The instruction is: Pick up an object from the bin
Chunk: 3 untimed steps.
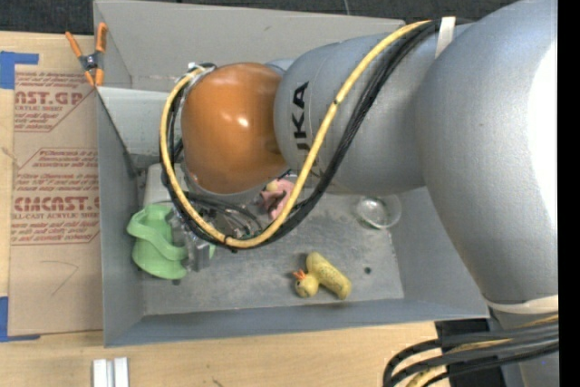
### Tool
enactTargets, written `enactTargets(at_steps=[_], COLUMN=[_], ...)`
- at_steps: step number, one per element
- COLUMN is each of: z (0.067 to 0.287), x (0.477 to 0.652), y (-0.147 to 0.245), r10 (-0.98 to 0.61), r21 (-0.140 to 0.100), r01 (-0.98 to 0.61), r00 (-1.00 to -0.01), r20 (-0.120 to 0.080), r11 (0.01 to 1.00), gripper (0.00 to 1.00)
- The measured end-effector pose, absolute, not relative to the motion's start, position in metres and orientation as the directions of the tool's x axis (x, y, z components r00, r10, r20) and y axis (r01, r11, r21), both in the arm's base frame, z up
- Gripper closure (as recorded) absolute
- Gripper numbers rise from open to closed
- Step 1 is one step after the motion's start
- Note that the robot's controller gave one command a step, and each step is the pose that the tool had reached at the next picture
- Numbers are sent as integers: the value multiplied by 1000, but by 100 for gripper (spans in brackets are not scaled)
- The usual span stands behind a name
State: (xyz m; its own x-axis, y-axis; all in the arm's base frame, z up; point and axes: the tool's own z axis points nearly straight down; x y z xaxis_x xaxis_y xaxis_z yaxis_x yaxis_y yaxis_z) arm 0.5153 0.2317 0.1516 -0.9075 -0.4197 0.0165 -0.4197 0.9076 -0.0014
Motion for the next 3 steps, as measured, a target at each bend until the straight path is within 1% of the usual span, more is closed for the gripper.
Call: enactTargets(at_steps=[1,2,3], z=[167,165,327], x=[515,524,526], y=[230,216,202], r10=[-416,-439,-626], r21=[-3,-2,3], r01=[-416,-439,-626], r00=[-909,-899,-780], r20=[18,-2,17], r11=[909,899,780], gripper=[100,100,100])
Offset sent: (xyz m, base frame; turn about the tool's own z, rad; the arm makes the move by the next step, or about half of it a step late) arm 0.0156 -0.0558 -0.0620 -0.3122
